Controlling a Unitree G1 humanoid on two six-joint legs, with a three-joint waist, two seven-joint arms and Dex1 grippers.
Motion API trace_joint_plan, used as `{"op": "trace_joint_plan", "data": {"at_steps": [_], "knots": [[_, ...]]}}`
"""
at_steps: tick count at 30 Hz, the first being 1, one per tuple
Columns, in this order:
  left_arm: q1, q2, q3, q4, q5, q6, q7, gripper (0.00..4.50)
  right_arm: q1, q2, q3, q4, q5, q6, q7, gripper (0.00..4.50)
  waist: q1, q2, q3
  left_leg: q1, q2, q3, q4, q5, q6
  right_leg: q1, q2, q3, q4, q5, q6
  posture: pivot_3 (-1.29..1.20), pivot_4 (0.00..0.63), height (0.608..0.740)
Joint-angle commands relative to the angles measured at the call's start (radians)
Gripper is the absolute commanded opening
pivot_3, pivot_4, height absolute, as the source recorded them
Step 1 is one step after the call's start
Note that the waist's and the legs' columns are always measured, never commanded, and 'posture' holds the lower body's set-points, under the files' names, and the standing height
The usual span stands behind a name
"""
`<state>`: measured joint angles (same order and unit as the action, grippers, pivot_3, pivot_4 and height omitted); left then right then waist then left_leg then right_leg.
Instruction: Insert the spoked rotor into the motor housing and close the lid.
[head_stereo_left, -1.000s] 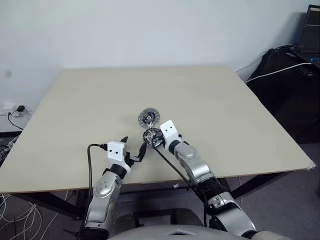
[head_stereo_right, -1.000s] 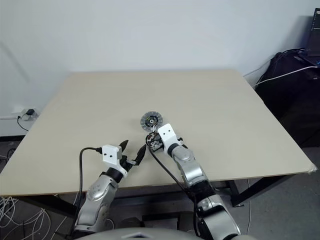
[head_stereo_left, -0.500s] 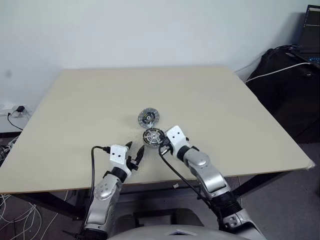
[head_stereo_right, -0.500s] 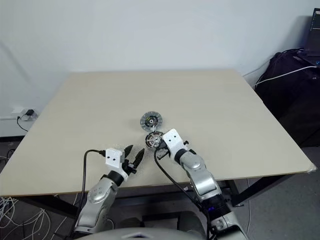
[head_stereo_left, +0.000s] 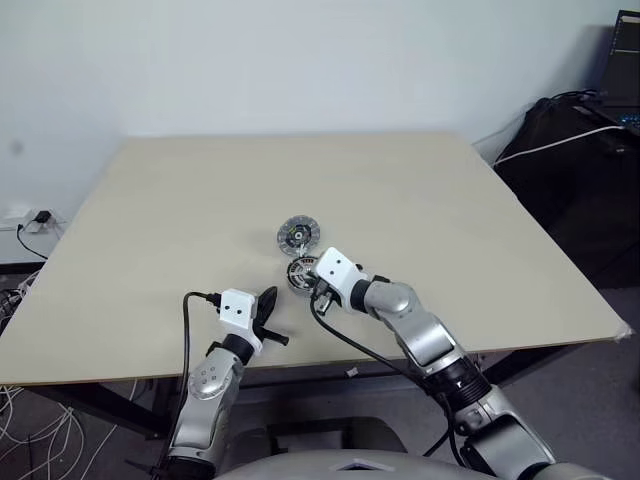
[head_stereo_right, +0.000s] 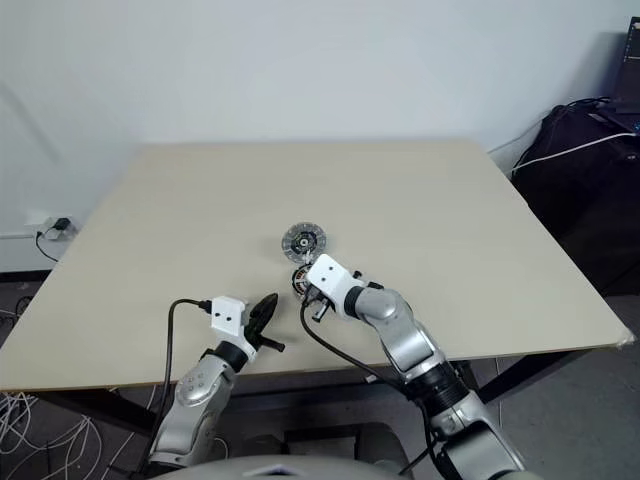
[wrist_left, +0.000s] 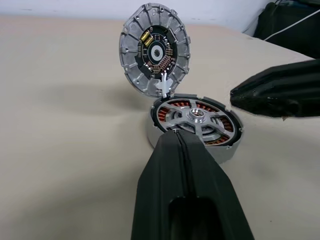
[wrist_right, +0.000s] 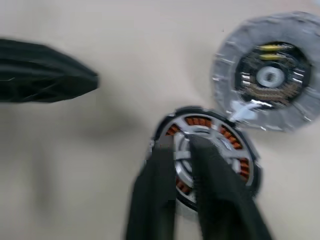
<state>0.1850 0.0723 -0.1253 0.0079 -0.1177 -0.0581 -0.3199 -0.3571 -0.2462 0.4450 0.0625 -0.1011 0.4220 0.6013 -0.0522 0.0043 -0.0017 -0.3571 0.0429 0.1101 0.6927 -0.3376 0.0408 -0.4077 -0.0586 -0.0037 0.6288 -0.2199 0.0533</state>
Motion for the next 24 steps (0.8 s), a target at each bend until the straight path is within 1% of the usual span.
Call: {"op": "trace_joint_plan", "data": {"at_steps": [1,4,13,17,24], "knots": [[-0.015,-0.002,0.002,-0.012,0.006,-0.022,0.007,0.0,-0.064,-0.02,0.034,0.021,-0.029,-0.004,0.056,1.85,0.001,0.0,0.0,0.0,0.0,0.0,0.0,0.0,0.0,0.0,0.0,0.0,0.0,0.0,0.0,0.0,0.0,0.74],[-0.016,-0.003,0.002,-0.012,0.006,-0.023,0.01,0.0,-0.107,-0.047,0.079,0.054,-0.052,-0.008,0.116,2.84,0.003,0.0,0.0,0.0,0.0,0.0,0.0,0.0,0.0,0.0,0.0,0.0,0.0,0.0,0.0,0.0,0.0,0.74],[-0.018,-0.005,-0.001,-0.01,0.003,-0.024,0.014,0.0,-0.236,-0.101,0.169,0.178,-0.118,-0.026,0.278,2.84,0.002,0.0,0.0,0.0,0.0,0.0,0.001,0.0,0.0,0.001,0.0,-0.001,0.0,0.0,0.0,0.0,0.0,0.74],[-0.017,-0.007,-0.006,-0.013,0.003,-0.021,0.013,0.0,-0.293,-0.087,0.177,0.248,-0.141,-0.052,0.298,2.84,0.002,0.0,0.0,0.0,0.0,0.0,0.001,0.0,0.0,0.001,0.0,-0.001,0.0,0.0,0.0,0.0,0.0,0.74],[-0.015,-0.015,-0.004,-0.016,-0.001,-0.015,0.015,0.0,-0.33,-0.068,0.179,0.32,-0.169,-0.094,0.311,2.84,0.002,0.0,0.0,0.0,0.0,0.002,0.001,0.0,0.0,0.001,0.0,-0.002,0.0,0.0,0.0,0.0,0.0,0.74]]}}
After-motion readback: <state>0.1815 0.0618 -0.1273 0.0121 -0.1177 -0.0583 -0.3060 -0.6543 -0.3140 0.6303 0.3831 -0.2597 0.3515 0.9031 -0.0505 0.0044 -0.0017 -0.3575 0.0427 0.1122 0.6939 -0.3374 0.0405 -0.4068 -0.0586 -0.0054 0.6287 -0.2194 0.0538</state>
